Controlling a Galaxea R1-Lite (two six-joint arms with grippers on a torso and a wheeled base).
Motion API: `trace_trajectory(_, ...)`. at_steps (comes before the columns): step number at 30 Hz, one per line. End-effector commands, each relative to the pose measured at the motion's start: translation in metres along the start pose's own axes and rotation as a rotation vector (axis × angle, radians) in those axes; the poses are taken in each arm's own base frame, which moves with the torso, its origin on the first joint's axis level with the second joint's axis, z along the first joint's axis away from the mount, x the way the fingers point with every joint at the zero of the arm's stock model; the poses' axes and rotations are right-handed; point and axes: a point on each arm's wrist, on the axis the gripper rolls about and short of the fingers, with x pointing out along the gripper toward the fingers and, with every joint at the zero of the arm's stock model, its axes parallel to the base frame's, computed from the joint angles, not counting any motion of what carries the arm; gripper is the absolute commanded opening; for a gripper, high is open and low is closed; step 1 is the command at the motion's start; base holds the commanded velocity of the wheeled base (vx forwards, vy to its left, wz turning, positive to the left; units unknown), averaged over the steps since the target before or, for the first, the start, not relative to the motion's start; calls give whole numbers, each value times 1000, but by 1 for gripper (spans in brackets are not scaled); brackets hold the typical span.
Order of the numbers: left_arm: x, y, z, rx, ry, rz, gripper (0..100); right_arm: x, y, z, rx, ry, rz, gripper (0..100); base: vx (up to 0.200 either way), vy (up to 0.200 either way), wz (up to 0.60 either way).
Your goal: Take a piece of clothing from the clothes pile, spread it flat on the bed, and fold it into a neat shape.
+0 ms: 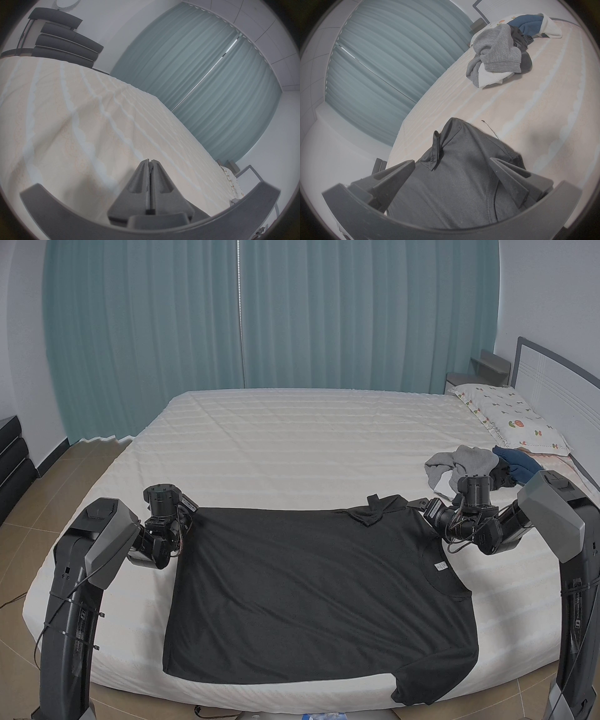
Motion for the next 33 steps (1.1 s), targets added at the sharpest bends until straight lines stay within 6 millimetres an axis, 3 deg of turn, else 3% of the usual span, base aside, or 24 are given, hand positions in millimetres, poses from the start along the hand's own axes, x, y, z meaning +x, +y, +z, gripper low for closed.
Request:
trace_trajectory(1, 1, 3, -3, 2, 4, 4, 0, 7, -5, 1, 0, -19, -14, 100, 0, 0, 0)
trace_trajectory(7, 1, 3, -3, 2, 5, 5, 0, 15, -10, 6, -1, -53, -34, 100, 0, 0, 0)
trace_trajectory(8, 1, 2, -3, 2, 4, 4, 100, 16, -13, 7, 1, -58, -41, 100, 0, 0, 0)
trace_trajectory(14, 0, 2, -2, -1, 5, 5, 100, 16, -7, 9, -5, -63, -27, 100, 0, 0, 0)
trace_trajectory(21, -12, 4, 1, -50, 24, 39, 100, 17, 34, 10, -34, -10, 11, 100, 0, 0, 0)
trace_trajectory(23, -25, 1, 10, -112, 39, 44, 100, 26, 56, 0, -47, 49, 11, 100, 0, 0, 0)
trace_trajectory(28, -41, 3, 14, -143, 71, 67, 100, 50, 76, -33, -78, 136, 19, 100, 0, 0, 0)
trace_trajectory(33, -47, 8, 11, -143, 122, 65, 100, 65, 79, -48, -83, 183, -9, 100, 0, 0, 0)
